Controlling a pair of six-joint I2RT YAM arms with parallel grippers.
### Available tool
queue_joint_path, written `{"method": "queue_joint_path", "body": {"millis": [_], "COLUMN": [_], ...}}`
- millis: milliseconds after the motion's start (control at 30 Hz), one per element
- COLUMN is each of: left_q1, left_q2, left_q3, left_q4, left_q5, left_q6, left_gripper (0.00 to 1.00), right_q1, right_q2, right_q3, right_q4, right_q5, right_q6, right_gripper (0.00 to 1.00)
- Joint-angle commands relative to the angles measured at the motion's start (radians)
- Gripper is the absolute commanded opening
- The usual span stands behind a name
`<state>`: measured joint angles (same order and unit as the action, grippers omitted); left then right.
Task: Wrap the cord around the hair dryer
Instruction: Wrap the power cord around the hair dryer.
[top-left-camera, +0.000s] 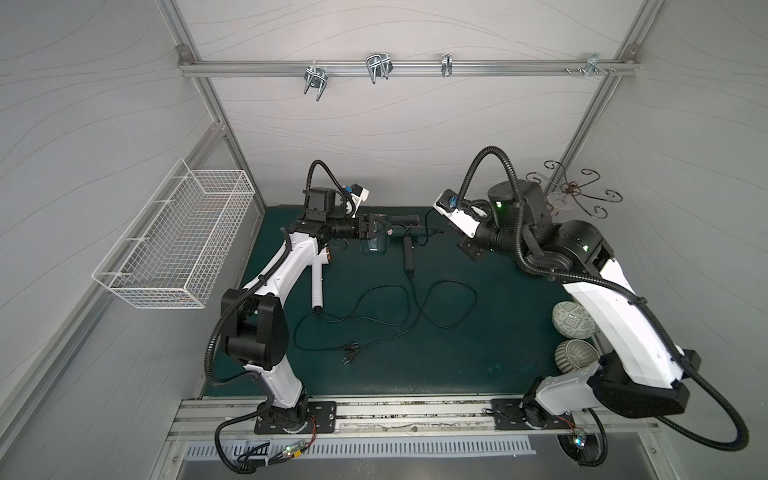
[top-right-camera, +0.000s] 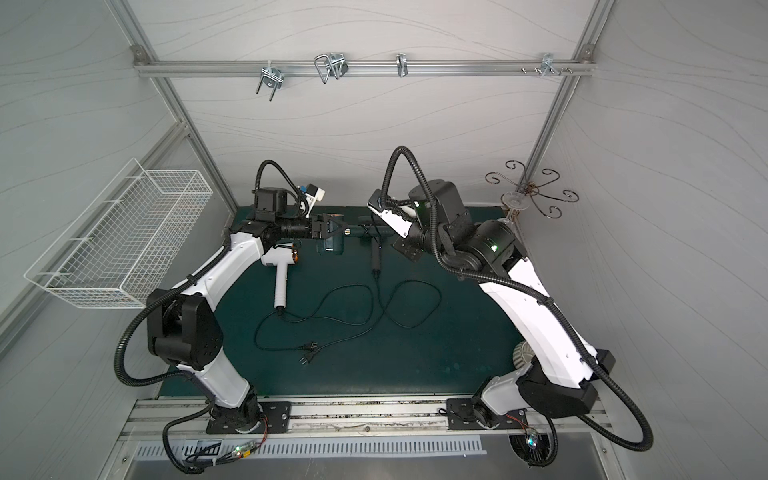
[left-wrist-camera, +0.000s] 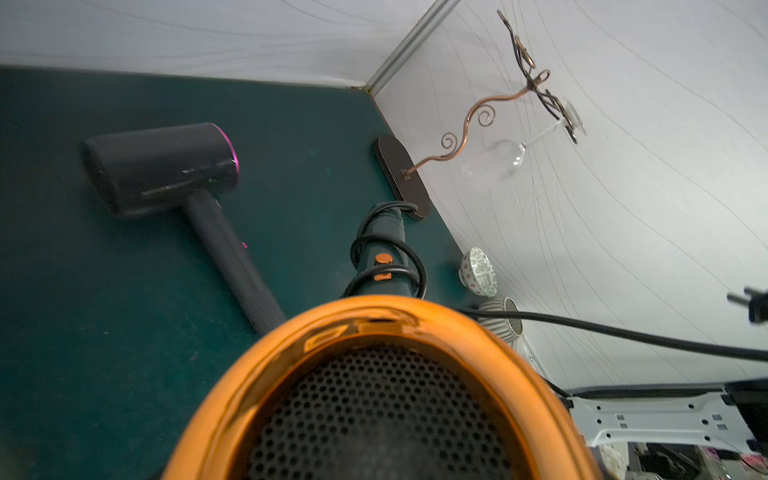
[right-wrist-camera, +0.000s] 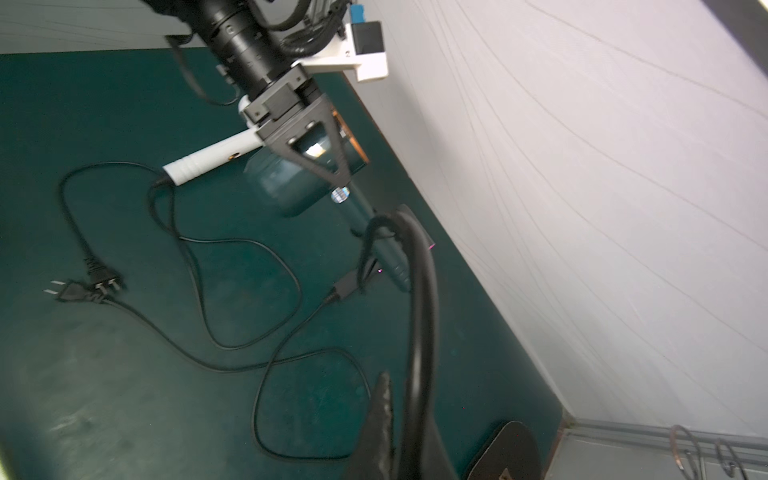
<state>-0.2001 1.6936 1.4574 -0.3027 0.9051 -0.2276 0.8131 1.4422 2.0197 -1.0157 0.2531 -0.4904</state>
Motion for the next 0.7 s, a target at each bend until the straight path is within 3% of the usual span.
{"method": "queue_joint_path", "body": {"millis": [0, 233, 500, 667], "left_q1": [-0.042, -0.163, -0.309, -0.32], "left_q2": [-0.082, -0.119, -0.131, -0.185], "left_q3": [-0.03, -0.102, -0.124, -0.164], "left_q4": [0.109, 0.117, 0.215, 0.512], "left_q5": [0.081, 0.182, 0.28, 0.355], "left_q6": [0.012, 0.008, -0.057, -0.285], "left_gripper": [0.0, 0.0, 0.0, 0.0], "right_q1": [-0.057, -0.167, -0.292, -0.443], "right_q2": [0.04, 0.162, 0.27, 0.299], "right_q3": [0.067, 0.238, 0.32, 0.255], "right_q4": [0.086, 0.123, 0.161, 0.177], "right_q5": [-0.015, -0.155, -0.272, -0.424], "right_q6": [-0.098, -0.144, -0.117, -0.033], "right_gripper": [0.0, 0.0, 0.0, 0.0]}}
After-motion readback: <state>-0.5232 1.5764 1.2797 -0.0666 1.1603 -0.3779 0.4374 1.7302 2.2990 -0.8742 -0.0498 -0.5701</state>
